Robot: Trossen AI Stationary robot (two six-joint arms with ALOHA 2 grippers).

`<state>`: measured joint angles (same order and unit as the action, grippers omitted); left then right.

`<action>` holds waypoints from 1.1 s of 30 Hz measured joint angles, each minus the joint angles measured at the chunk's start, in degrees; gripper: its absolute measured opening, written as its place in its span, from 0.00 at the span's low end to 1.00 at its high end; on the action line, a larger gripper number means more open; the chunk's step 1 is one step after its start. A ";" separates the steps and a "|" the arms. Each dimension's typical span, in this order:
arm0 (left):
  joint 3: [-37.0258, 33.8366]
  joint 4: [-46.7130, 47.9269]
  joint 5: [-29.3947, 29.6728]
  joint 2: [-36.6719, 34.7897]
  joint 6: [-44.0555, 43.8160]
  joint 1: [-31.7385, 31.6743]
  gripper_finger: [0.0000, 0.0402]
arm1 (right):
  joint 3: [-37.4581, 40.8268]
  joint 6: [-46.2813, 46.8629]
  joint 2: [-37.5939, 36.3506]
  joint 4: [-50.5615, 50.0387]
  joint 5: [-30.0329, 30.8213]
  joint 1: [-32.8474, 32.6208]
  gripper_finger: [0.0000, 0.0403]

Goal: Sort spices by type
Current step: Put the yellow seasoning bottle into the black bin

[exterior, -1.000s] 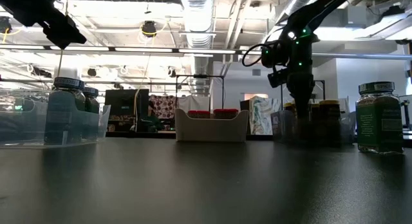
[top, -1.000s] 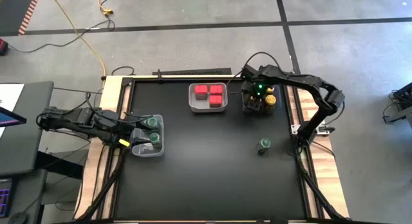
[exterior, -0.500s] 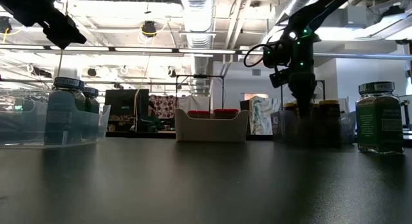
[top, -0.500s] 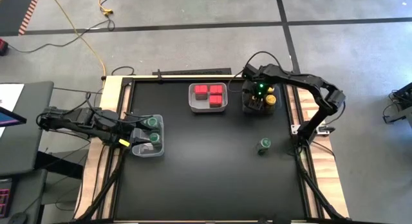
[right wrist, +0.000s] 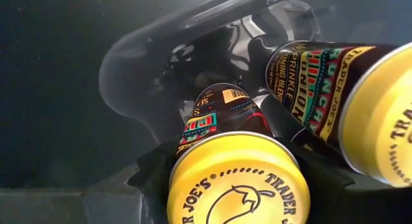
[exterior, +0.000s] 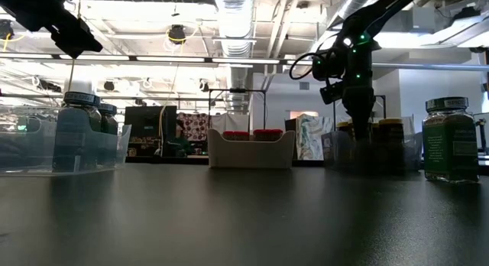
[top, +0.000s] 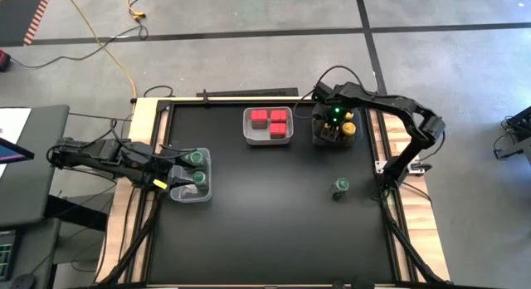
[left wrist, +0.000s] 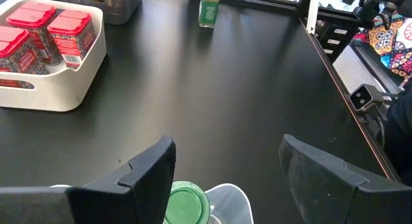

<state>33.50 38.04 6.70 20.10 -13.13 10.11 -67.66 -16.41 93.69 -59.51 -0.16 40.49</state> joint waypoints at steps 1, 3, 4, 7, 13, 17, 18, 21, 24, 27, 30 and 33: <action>0.00 0.00 0.00 0.00 0.00 -0.02 0.66 | 0.00 -0.02 0.00 -0.02 0.00 0.02 0.66; 0.00 0.00 0.00 0.00 0.00 0.00 0.66 | 0.00 -0.02 0.00 0.03 0.00 0.02 0.66; 0.00 0.00 0.00 0.00 0.00 0.00 0.66 | 0.00 -0.01 0.00 0.09 0.00 0.02 0.66; 0.00 0.00 -0.02 0.00 0.00 -0.02 0.66 | 0.00 0.65 0.00 0.41 -0.02 0.02 0.66; 0.00 0.00 -0.02 0.00 0.00 0.00 0.66 | 0.00 0.96 -0.02 0.63 -0.02 0.02 0.66; 0.00 0.00 0.00 0.00 0.00 -0.02 0.66 | 0.00 1.43 -0.02 0.69 -0.02 0.02 0.67; 0.00 0.00 0.00 0.00 0.00 -0.02 0.66 | 0.00 1.71 -0.02 0.75 -0.02 0.02 0.67; 0.00 0.00 0.00 0.00 0.00 0.00 0.66 | 0.00 1.82 -0.07 1.04 -0.03 0.02 0.70; 0.00 0.00 0.00 0.00 0.00 -0.02 0.66 | 0.00 1.97 -0.11 1.51 -0.04 0.02 0.75; 0.00 0.00 -0.02 0.00 0.00 -0.02 0.66 | 0.00 1.95 -0.11 1.58 -0.04 0.02 0.80; 0.00 0.00 -0.01 0.00 0.00 0.00 0.66 | 0.00 1.95 -0.11 1.37 -0.04 0.02 0.86; 0.00 0.00 0.00 0.00 0.00 -0.02 0.66 | 0.00 1.95 -0.11 0.26 -0.04 0.02 0.90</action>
<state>33.50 38.04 6.70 20.10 -13.13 10.09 -67.66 -14.46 93.58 -59.25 -0.21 40.51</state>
